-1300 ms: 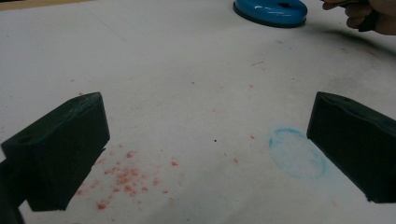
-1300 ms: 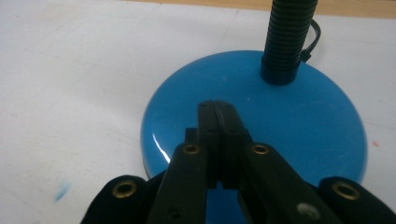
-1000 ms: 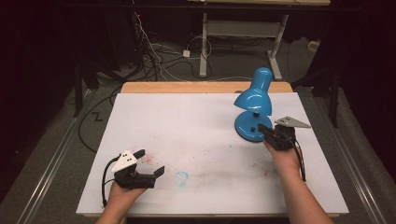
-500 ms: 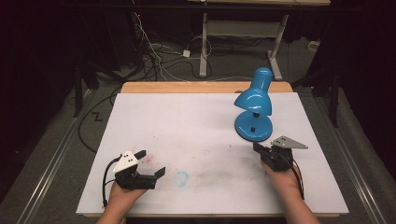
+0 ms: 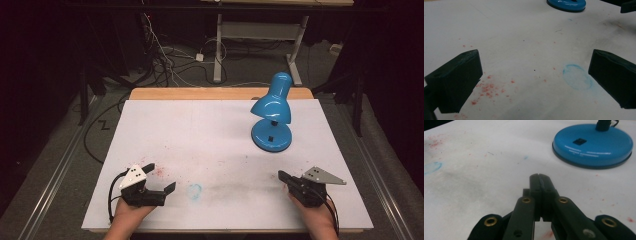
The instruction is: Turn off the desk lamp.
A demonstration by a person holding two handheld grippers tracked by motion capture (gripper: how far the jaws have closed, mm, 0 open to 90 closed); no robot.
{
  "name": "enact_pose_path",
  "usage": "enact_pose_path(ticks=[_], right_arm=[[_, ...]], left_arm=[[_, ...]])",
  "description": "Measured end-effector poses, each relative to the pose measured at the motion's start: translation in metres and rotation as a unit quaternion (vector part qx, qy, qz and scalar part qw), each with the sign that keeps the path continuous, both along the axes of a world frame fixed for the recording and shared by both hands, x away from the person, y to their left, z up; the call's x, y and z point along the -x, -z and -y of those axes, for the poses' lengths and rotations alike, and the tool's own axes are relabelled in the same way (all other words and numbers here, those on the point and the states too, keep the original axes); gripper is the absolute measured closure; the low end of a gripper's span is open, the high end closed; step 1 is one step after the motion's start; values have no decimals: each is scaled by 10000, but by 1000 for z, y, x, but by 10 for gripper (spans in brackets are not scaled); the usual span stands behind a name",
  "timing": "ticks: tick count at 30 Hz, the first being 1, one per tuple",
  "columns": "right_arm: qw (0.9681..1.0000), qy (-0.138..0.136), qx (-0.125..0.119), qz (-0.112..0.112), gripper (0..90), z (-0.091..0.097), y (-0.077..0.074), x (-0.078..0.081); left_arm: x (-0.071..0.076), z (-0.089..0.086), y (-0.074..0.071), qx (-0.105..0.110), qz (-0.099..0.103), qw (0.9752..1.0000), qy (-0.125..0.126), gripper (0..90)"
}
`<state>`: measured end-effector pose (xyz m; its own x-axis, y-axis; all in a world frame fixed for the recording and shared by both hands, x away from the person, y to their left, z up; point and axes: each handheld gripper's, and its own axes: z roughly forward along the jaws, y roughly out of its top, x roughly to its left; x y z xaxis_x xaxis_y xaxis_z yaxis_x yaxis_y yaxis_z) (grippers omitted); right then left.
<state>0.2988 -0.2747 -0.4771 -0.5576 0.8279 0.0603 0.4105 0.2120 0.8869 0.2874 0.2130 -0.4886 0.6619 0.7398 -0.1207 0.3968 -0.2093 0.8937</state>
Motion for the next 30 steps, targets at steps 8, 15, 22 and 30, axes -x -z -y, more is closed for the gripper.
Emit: enact_pose_path(ticks=[8, 15, 22, 30], right_arm=[[9999, -58, 67, -101, 804, -4, 6, -7], [9995, -19, 228, -237, 439, -7, 8, -10], [9997, -146, 191, -2, 137, -9, 5, -7], [9981, -109, -15, 601, 3, -5, -8, 11]], left_arm=[[0, 4, 1, -49, -17, 10000, 53, 0], [0, 4, 1, -32, -46, 9999, 91, 0], [1, 4, 0, -47, -8, 9999, 89, 0], [1, -2, -1, 45, 17, 10000, 46, 0]])
